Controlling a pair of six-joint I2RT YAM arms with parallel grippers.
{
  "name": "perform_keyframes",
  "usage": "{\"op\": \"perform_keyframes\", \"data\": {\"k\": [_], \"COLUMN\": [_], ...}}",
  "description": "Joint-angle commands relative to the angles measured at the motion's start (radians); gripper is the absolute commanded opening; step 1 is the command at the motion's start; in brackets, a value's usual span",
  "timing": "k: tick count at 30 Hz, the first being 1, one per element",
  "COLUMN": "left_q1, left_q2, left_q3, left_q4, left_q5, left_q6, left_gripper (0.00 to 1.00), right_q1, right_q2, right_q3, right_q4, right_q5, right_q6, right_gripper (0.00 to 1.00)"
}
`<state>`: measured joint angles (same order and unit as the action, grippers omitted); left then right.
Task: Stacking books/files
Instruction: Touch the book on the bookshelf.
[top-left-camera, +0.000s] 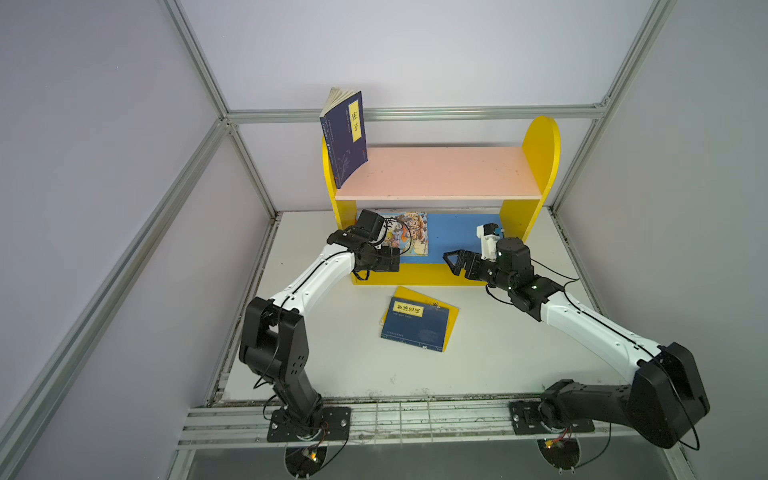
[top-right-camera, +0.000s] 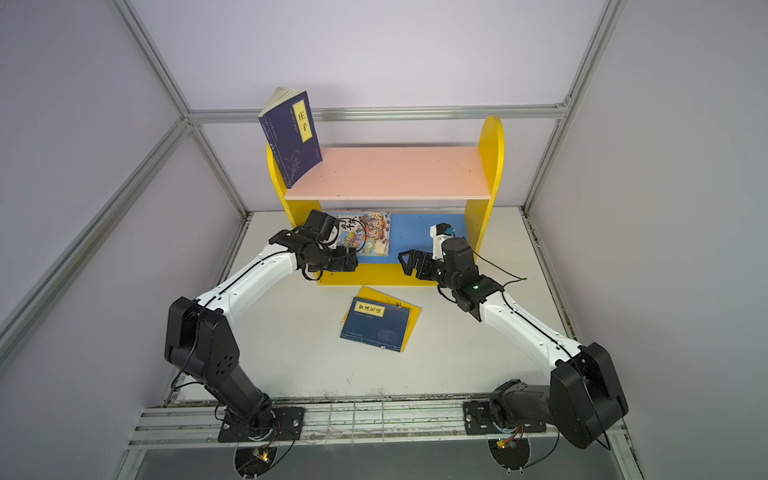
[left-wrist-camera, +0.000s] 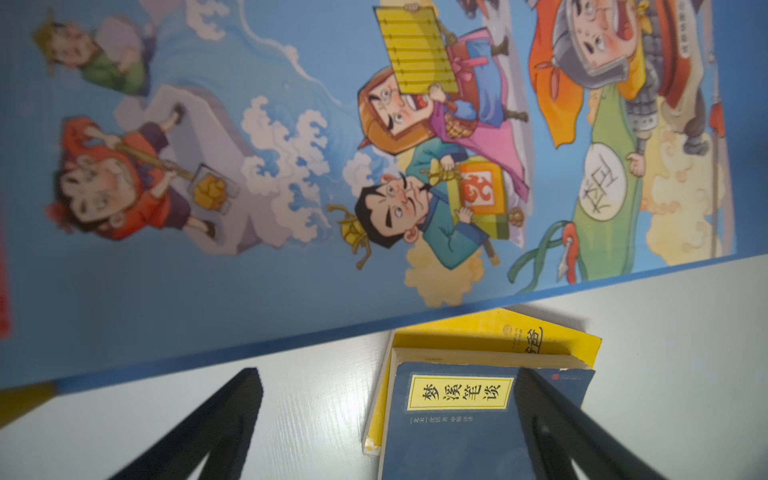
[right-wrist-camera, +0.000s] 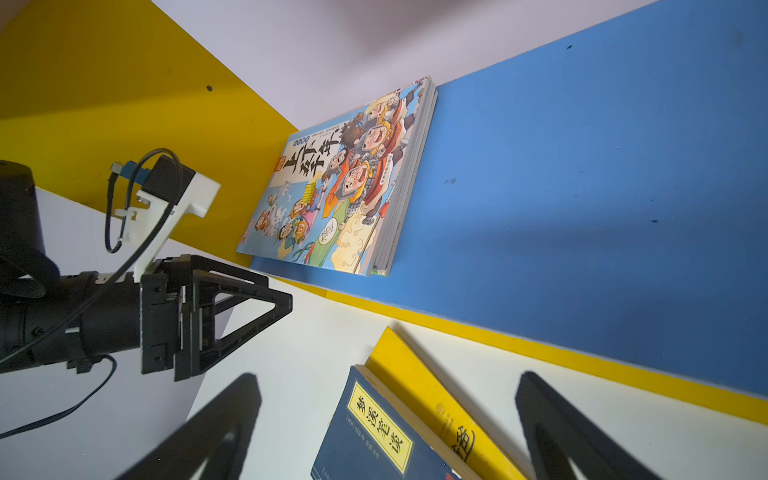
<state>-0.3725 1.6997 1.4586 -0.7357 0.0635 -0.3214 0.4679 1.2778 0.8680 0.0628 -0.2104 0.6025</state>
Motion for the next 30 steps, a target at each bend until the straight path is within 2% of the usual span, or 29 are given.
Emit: {"op": "perform_keyframes", "data": {"k": [1, 30], "left_q1": [-0.003, -0.034], "left_q2": [0.013, 0.052], "left_q3": [0.013, 0.060], "left_q4": [-0.007, 0.030], "left_q5": [-0.029, -0.097], "left_q6": [-0.001, -0.042], "left_gripper": [0.99, 0.99], "right_q1": [0.000, 0.000], "right_q2": [0.003, 0.006], "right_q3": [0.000, 0.002], "right_q4": [0.032, 0.042], "right_q5": [0.008, 0.006], "right_q6": [0.004, 0.006], "right_gripper": [1.00, 1.00]}}
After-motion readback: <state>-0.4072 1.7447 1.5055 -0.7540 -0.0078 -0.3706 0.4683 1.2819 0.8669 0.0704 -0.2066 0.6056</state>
